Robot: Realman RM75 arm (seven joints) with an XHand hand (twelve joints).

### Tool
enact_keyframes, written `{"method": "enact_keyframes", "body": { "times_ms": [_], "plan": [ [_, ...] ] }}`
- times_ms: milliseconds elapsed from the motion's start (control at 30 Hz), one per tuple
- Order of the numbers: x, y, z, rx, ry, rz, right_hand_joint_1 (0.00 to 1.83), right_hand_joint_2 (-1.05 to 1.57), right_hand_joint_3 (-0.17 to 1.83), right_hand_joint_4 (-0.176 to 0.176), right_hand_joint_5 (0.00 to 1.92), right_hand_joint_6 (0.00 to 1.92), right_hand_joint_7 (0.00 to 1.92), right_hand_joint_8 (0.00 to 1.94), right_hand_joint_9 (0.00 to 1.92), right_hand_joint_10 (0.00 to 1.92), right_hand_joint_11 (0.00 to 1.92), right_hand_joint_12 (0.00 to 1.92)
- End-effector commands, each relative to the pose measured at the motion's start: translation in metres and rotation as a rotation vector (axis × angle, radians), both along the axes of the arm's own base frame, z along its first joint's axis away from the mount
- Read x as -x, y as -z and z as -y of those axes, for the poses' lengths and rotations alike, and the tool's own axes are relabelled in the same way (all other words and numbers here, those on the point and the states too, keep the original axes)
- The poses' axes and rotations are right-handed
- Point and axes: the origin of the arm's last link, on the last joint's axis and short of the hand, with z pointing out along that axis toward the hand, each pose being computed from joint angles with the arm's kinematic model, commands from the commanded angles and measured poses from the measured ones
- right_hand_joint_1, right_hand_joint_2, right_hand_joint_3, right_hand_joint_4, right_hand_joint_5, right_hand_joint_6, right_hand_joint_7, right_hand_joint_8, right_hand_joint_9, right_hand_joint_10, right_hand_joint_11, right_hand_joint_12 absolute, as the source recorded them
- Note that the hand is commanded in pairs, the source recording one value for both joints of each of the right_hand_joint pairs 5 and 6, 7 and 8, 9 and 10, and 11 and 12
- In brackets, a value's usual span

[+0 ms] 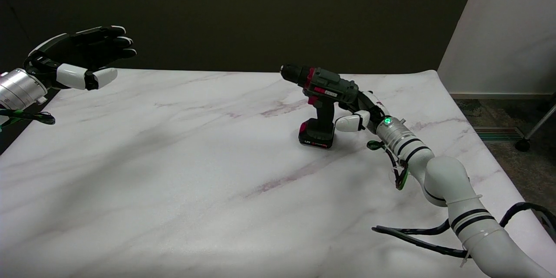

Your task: Pick up the power screwdriver.

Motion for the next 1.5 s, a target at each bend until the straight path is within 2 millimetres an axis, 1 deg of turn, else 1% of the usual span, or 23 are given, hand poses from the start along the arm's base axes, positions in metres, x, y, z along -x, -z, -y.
{"method": "enact_keyframes", "body": {
  "times_ms": [33, 633, 933, 1500],
  "plan": [
    [0.002, 0.024, 0.005, -0.026, -0.012, 0.037, 1.02, -0.62, 0.49, -0.11, 0.09, 0.09, 0.32, 0.32, 0.28, 0.28, 0.28, 0.28],
    [0.0, 0.038, 0.016, -0.053, -0.015, 0.05, 1.02, -0.59, 0.49, -0.108, 0.08, 0.08, 0.32, 0.32, 0.29, 0.29, 0.29, 0.29],
    [0.004, 0.042, 0.016, -0.058, -0.007, 0.057, 1.02, -0.58, 0.49, -0.107, 0.08, 0.08, 0.32, 0.32, 0.3, 0.3, 0.3, 0.3],
    [0.003, 0.047, 0.022, -0.067, -0.009, 0.063, 1.02, -0.53, 0.51, -0.097, 0.08, 0.08, 0.32, 0.32, 0.34, 0.34, 0.37, 0.37]
  ]
}}
